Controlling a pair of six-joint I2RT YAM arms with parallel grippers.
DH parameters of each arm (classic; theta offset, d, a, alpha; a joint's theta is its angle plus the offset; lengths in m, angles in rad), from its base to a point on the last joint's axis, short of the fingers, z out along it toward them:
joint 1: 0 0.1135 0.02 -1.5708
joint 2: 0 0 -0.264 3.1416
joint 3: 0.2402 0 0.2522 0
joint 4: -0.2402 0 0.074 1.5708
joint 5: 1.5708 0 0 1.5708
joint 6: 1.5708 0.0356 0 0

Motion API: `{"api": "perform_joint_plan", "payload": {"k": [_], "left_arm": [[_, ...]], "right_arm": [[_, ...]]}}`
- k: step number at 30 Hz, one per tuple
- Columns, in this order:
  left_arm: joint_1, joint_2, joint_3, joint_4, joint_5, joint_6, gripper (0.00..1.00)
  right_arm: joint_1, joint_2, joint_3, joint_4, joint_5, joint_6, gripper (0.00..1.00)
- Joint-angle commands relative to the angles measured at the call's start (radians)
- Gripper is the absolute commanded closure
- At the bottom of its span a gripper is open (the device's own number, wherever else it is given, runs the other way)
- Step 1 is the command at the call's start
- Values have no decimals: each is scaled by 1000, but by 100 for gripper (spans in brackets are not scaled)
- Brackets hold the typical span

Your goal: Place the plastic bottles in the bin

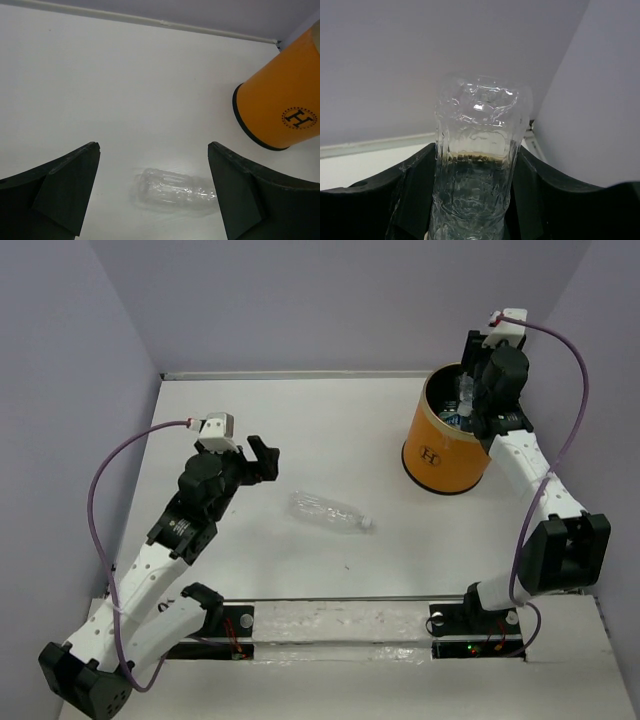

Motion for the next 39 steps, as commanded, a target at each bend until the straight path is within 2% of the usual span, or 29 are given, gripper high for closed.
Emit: {"api": "perform_joint_plan", "payload": {"k": [1,3,5,6,7,10,12,17,19,22,26,30,39], "left_arm": [[3,79,47,-39,90,-152,1],[3,93,13,-43,156,-219,1],[3,97,-43,-28,236,-326,1],[3,94,-66,-17,253,-360,1],[2,90,-89,-11,268,-393,1],[-4,73,-187,27,278,-519,1],[-20,74,-232,39,278,-594,1],[-127,136,-258,39,181,-694,1],[-196,209,-243,38,85,-733,1],[-230,318,-208,85,74,-777,1],[-257,464,-162,119,28,-809,1],[-262,534,-139,133,-23,-837,1],[-264,659,-68,157,-152,-826,1]], "right_arm": [[-2,-37,-66,42,-50,85,46],[-2,-75,-113,27,-73,104,42],[-2,-103,-130,-16,-100,124,31],[-2,-108,-129,-37,-119,131,21],[-2,-112,-123,-68,-132,148,16],[-2,-125,-101,-177,-207,214,4],[-2,-143,-90,-241,-260,242,1],[48,-210,-103,-320,-332,259,0],[85,-244,-118,-347,-346,266,0],[128,-281,-150,-367,-395,283,0],[218,-365,-239,-366,-398,300,0],[272,-427,-316,-367,-439,322,0],[300,-468,-422,-361,-517,355,0]]}}
